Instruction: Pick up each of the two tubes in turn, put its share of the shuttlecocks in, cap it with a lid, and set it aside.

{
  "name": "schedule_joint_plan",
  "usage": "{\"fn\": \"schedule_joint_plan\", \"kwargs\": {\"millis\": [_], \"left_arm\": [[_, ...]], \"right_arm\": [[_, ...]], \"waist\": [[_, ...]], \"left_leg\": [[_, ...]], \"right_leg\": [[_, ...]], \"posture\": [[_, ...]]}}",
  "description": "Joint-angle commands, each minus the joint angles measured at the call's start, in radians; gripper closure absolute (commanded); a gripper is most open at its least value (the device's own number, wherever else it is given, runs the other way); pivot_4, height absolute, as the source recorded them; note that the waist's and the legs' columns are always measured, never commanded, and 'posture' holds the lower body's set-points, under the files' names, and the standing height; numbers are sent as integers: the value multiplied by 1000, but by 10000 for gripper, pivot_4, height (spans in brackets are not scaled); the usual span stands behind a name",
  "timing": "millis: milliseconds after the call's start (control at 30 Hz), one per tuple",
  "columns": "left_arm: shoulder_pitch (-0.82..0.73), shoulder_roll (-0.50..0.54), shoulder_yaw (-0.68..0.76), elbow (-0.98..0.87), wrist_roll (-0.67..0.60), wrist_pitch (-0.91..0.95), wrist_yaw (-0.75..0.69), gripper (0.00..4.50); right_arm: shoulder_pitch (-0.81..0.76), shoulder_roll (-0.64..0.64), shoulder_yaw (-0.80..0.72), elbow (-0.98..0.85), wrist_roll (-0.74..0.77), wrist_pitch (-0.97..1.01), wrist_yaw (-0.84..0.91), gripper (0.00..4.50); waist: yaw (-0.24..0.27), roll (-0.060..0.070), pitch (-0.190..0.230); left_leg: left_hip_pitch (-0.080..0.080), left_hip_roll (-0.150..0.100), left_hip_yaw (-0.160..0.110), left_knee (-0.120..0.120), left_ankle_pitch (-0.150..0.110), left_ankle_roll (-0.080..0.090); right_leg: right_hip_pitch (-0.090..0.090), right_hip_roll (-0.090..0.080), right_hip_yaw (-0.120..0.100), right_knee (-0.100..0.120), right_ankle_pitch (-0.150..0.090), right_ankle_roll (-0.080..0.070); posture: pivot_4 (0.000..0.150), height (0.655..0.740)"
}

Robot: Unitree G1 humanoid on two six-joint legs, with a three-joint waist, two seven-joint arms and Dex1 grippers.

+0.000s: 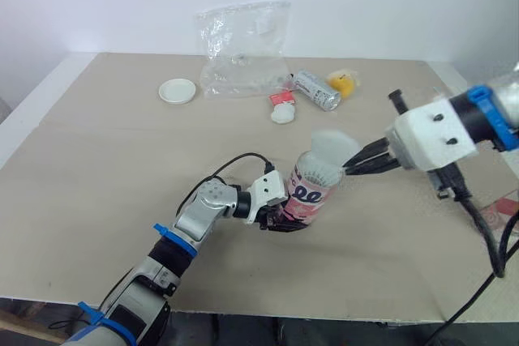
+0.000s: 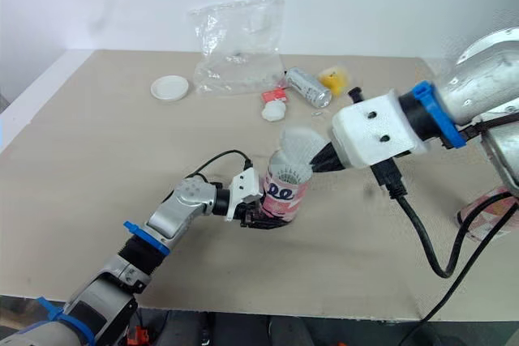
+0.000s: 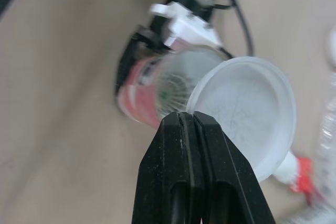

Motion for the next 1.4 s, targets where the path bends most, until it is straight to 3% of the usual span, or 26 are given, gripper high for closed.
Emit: {"fn": "schedule_joint_plan", "kwargs": {"millis": [33,667,1400], "left_arm": [[11,21,-1,35,28,39,12,15933],[39,39,-7,-6,34,52,27,15933],[47,44,-12,-18,34,67,36,15933]], "right_arm": [[-13,-15,21,21,15,-64,42,43136],[-66,53,102,40,26,-104,42,43136],[-71,16,129,67,16,-115,42,43136]], "waist": [[0,0,0],[0,0,0],[0,0,0]], "left_leg": [[0,0,0,0,0,0],[0,0,0,0,0,0],[0,1,0,0,0,0]], "right_leg": [[0,0,0,0,0,0],[0,0,0,0,1,0],[-1,1,0,0,1,-1]], "posture": [[1500,7400],[1500,7400],[1500,7400]]}}
